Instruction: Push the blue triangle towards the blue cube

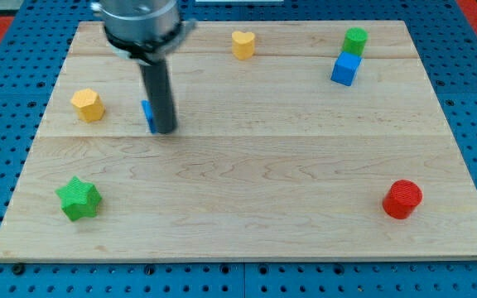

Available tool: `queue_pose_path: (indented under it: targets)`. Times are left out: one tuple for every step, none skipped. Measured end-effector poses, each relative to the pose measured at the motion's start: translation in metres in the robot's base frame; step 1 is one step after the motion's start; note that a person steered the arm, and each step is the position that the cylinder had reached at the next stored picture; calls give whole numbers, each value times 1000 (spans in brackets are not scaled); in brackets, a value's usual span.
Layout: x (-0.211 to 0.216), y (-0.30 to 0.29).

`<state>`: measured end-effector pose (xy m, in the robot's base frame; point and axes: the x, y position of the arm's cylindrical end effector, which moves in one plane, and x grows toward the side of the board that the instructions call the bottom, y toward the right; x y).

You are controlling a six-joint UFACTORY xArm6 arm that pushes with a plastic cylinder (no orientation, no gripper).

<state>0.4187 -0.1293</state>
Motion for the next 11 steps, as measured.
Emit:
queue_pose_path:
  targets:
    - [6,-29]
    - [-12,-75]
    - [-20,1]
    - [-17,69]
    - [-63,49]
    - [-42,12]
    - [-91,-29]
    - [-68,64]
    - [-39,143]
    - [-53,76]
    - [-85,43]
